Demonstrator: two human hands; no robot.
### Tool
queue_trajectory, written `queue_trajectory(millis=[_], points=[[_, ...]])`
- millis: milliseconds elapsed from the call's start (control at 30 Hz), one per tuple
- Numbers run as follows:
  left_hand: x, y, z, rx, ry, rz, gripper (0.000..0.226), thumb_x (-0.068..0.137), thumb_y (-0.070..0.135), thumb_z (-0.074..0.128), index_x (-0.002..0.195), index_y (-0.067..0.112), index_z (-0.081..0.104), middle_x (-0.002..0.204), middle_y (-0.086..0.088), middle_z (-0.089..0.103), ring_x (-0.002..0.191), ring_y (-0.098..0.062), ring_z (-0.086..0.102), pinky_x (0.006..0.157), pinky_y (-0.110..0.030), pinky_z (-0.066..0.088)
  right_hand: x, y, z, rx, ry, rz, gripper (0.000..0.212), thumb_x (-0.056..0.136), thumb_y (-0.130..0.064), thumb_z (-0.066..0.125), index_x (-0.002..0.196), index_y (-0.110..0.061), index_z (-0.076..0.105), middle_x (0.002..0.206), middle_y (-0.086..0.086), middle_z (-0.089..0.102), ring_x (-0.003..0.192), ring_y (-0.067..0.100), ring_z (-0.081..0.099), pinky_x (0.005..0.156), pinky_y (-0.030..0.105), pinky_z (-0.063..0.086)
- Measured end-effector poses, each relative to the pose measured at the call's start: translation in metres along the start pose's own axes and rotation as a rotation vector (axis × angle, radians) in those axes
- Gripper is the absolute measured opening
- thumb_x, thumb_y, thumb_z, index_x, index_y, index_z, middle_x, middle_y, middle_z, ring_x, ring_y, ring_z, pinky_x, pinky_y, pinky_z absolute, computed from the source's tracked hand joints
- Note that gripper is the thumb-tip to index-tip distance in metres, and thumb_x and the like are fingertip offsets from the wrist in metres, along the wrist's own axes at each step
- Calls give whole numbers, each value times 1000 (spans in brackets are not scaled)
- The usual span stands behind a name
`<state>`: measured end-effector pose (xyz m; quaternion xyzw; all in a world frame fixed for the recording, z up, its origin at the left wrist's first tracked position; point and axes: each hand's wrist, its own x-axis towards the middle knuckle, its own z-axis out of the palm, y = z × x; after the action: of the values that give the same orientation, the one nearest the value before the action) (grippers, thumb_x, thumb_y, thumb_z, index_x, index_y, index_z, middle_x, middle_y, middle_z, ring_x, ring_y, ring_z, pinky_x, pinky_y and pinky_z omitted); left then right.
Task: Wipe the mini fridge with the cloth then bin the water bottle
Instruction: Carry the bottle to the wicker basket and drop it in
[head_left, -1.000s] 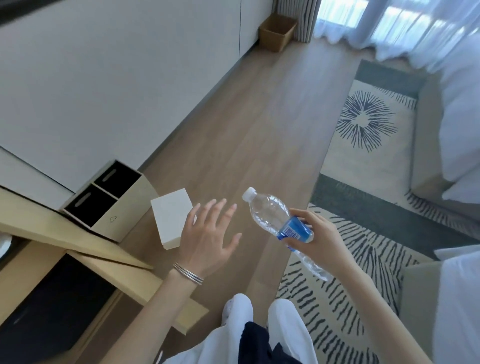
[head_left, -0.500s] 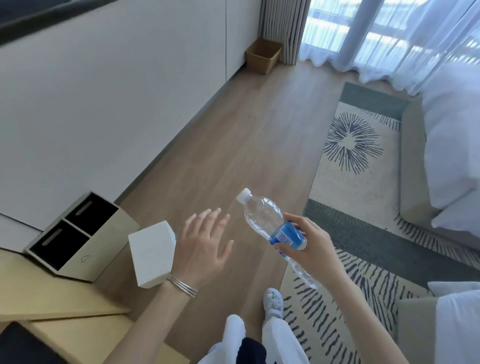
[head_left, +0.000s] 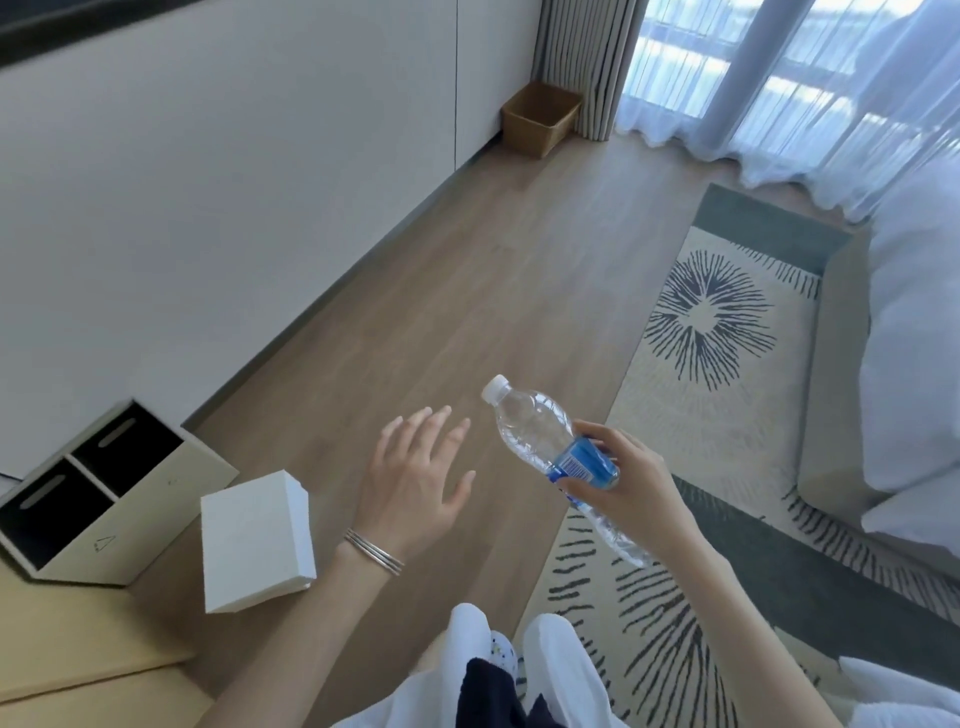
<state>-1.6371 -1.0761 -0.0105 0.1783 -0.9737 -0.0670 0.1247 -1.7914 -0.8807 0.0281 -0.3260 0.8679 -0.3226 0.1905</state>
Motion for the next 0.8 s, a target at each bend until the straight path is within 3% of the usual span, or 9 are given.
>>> queue_trajectory(millis=[233, 500, 800], points=[[77, -6, 16, 1, 48, 24, 51, 87, 42, 45, 126, 15, 62, 129, -10, 61, 119, -29, 56, 99, -48, 44, 69, 15, -20, 83, 111, 16, 58, 67, -30, 80, 120, -31, 55, 113, -17, 59, 104, 4, 56, 89, 30, 49], [185, -59, 35, 12, 22, 81, 52, 86, 44, 44, 126, 16, 62, 129, -10, 61, 118, -29, 57, 99, -48, 42, 171, 7, -19, 68, 90, 66, 57, 70, -27, 79, 121, -30, 53, 104, -23, 54, 101, 2, 55, 85, 20, 45], [311, -119, 32, -3, 109, 133, 52, 87, 43, 45, 126, 15, 62, 128, -11, 61, 118, -30, 56, 102, -47, 37, 290, -21, -39, 84, 172, 53, 56, 69, -28, 79, 120, -34, 53, 103, -29, 52, 99, -1, 54, 85, 24, 48]])
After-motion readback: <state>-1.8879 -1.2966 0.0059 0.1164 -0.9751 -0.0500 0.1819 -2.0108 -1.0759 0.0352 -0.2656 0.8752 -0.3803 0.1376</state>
